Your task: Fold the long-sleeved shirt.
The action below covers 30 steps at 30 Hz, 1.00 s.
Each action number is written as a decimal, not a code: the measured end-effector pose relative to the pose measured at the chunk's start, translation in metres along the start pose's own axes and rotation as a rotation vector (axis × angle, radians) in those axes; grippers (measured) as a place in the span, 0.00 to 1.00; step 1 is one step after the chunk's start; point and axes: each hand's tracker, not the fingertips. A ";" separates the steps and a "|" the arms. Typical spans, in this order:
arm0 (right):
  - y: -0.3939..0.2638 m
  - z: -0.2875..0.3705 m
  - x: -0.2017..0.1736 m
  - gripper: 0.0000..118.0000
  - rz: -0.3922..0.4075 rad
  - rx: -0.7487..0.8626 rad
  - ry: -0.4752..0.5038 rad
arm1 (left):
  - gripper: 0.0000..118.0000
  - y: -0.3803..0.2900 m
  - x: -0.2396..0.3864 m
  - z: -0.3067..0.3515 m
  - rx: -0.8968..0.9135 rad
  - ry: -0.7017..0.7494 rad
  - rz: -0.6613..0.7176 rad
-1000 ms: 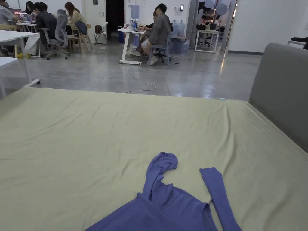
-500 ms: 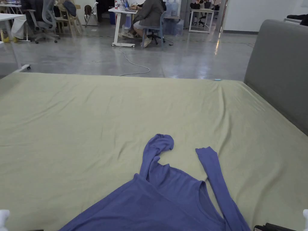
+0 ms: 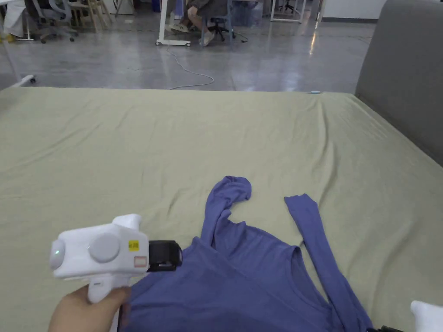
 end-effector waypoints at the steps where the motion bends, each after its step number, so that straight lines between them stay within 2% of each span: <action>1: -0.002 -0.003 0.002 0.00 0.003 -0.004 -0.012 | 0.99 0.014 0.002 -0.021 -0.040 0.026 0.003; 6: -0.010 -0.012 0.022 0.00 -0.044 -0.068 -0.032 | 0.88 0.035 0.008 -0.118 -0.178 0.064 -0.051; 7: -0.010 -0.013 0.026 0.00 -0.049 -0.076 -0.046 | 0.75 0.035 0.011 -0.130 -0.180 0.071 -0.058; 8: -0.010 -0.016 0.031 0.00 -0.053 -0.083 -0.062 | 0.67 0.033 0.012 -0.137 -0.173 0.070 -0.061; 11: -0.006 -0.017 0.038 0.00 -0.075 -0.088 -0.090 | 0.65 0.026 0.023 -0.136 -0.153 0.141 -0.163; 12: -0.004 -0.018 0.041 0.00 -0.081 -0.086 -0.099 | 0.60 0.025 0.027 -0.131 -0.128 0.162 -0.191; 14: 0.001 -0.019 0.041 0.00 -0.074 -0.088 -0.126 | 0.19 0.016 0.033 -0.121 -0.124 0.208 -0.237; 15: 0.004 -0.019 0.039 0.00 -0.061 -0.092 -0.144 | 0.00 0.014 0.033 -0.118 -0.129 0.181 -0.224; 17: 0.013 -0.023 0.040 0.00 -0.051 -0.093 -0.176 | 0.00 0.013 0.032 -0.110 -0.112 0.190 -0.223; 20: 0.029 -0.027 0.042 0.01 -0.102 -0.066 -0.149 | 0.00 0.020 0.022 -0.087 -0.098 0.070 -0.074; 21: 0.034 -0.031 0.046 0.19 -0.113 -0.062 -0.138 | 0.00 0.023 0.020 -0.074 -0.051 0.070 -0.059; 22: 0.038 -0.034 0.046 0.64 -0.116 -0.066 -0.148 | 0.00 0.026 0.022 -0.061 -0.023 0.070 -0.070; 23: 0.041 -0.039 0.046 0.97 -0.121 -0.072 -0.149 | 0.00 0.027 0.022 -0.050 0.001 0.058 -0.070; 27: 0.036 -0.068 0.043 0.98 -0.140 -0.201 -0.108 | 0.00 0.026 0.026 -0.008 0.046 -0.020 -0.047; 28: 0.031 -0.077 0.040 0.96 -0.138 -0.259 -0.126 | 0.00 0.024 0.028 0.001 0.050 -0.022 -0.048; 29: 0.027 -0.086 0.037 0.87 -0.140 -0.310 -0.147 | 0.00 0.023 0.028 0.007 0.056 -0.028 -0.048; 30: 0.022 -0.093 0.035 0.63 -0.136 -0.345 -0.144 | 0.00 0.021 0.028 0.013 0.061 -0.033 -0.045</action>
